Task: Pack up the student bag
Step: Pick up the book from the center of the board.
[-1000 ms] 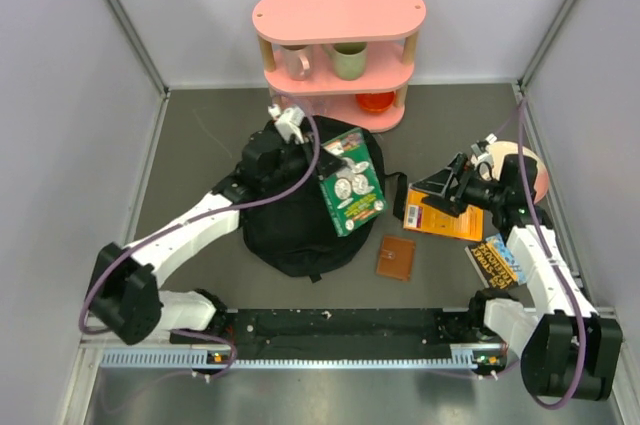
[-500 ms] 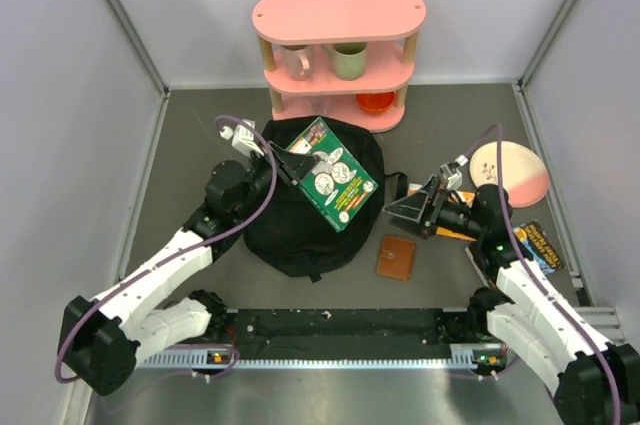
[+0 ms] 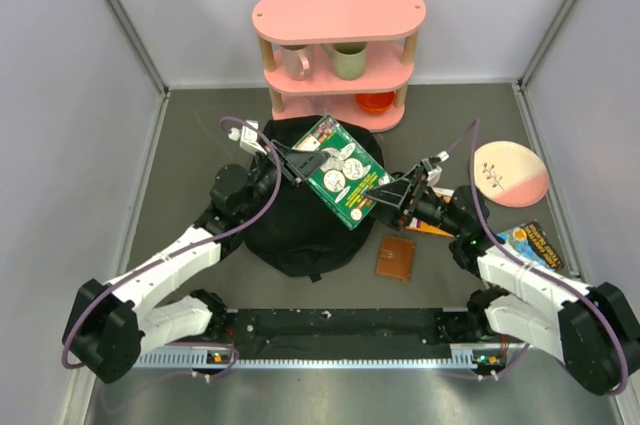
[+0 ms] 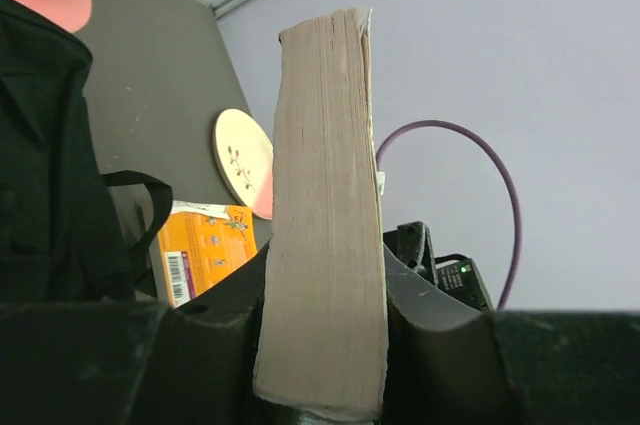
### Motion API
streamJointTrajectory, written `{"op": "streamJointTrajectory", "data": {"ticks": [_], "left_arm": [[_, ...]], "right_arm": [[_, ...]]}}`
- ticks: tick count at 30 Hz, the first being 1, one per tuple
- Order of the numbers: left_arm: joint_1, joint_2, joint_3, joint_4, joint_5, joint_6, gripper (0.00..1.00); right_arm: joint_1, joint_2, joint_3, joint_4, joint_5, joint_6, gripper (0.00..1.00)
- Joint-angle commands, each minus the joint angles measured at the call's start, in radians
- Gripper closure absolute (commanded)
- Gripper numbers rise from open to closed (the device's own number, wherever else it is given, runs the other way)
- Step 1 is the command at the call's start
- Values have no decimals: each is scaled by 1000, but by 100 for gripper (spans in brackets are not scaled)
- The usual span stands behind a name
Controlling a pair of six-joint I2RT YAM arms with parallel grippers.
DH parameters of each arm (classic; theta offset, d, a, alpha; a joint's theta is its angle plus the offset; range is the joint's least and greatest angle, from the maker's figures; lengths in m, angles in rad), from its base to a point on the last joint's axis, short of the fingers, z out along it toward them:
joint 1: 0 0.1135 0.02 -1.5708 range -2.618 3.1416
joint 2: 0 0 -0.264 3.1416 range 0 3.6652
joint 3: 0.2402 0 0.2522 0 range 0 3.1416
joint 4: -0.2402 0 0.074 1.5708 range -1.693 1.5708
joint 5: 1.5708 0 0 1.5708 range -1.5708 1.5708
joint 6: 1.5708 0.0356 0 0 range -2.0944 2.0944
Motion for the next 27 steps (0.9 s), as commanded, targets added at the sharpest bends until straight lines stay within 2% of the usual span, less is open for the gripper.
{"op": "streamJointTrajectory", "data": {"ticks": [1, 6, 9, 10, 13, 16, 18, 21, 24, 27], "left_arm": [[-5, 7, 3, 224, 29, -71, 100], [-5, 15, -31, 267, 25, -94, 100], [-4, 30, -46, 297, 26, -109, 100], [-5, 39, -49, 304, 28, -115, 100], [-5, 59, -64, 342, 28, -132, 100], [-5, 67, -69, 348, 26, -135, 100], [-5, 64, -72, 347, 17, -129, 100], [-5, 55, -71, 324, 0, -109, 100], [-5, 50, -61, 302, 3, -92, 100], [-5, 49, -58, 275, 11, -76, 100]], "right_arm": [[36, 62, -17, 321, 85, 69, 1], [37, 145, -17, 501, 95, 143, 2], [46, 195, -19, 623, 105, 178, 11], [49, 220, -17, 636, 105, 187, 18], [57, 263, -17, 719, 108, 215, 31], [65, 278, -25, 770, 107, 232, 38], [68, 275, -37, 763, 113, 234, 38], [74, 251, -54, 741, 121, 218, 55], [77, 225, -56, 695, 121, 197, 59], [76, 208, -46, 674, 124, 181, 88]]}}
